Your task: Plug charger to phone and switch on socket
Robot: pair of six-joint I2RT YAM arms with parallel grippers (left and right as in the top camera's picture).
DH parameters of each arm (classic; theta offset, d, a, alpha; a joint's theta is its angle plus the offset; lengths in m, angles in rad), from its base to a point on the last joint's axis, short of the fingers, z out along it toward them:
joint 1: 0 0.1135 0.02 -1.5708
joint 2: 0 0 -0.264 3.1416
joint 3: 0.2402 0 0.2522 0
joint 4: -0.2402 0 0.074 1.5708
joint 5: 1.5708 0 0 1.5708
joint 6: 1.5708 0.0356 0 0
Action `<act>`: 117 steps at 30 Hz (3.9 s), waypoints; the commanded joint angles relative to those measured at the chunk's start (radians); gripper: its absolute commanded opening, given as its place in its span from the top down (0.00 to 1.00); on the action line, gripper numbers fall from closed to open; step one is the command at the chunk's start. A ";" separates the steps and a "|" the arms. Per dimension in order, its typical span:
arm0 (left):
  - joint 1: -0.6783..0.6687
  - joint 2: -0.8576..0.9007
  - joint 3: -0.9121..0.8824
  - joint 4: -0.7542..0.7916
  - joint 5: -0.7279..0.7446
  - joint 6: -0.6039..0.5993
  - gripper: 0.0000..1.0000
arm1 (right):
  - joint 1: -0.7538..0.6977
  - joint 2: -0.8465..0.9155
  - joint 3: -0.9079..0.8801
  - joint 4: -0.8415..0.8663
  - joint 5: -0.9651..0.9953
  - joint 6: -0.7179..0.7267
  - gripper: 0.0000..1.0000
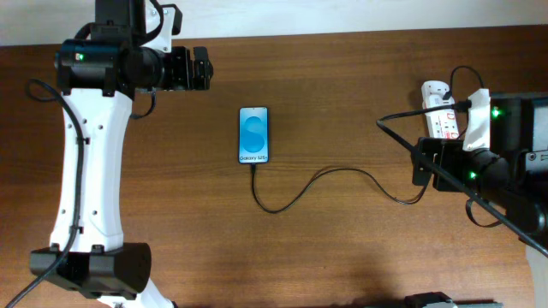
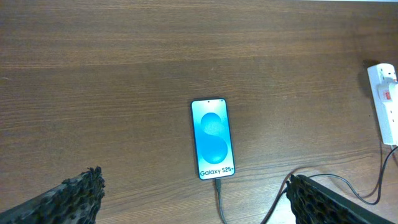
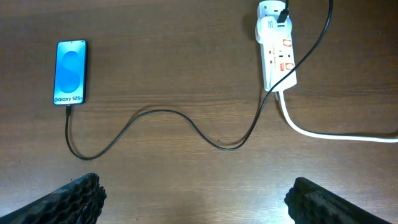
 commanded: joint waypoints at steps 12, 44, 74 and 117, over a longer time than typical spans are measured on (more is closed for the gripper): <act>0.001 -0.022 0.014 0.002 -0.006 0.016 0.01 | 0.007 -0.675 -1.027 0.882 -0.040 0.011 0.02; 0.001 -0.022 0.014 0.002 -0.007 0.016 0.00 | 0.007 -1.193 -1.752 1.514 -0.040 0.011 0.02; 0.001 -0.420 -0.696 0.272 -0.138 0.016 0.01 | 0.007 -1.193 -1.752 1.434 -0.040 0.011 0.02; 0.063 -1.834 -2.150 1.197 -0.144 0.362 0.01 | 0.007 -1.193 -1.752 1.434 -0.040 0.010 0.02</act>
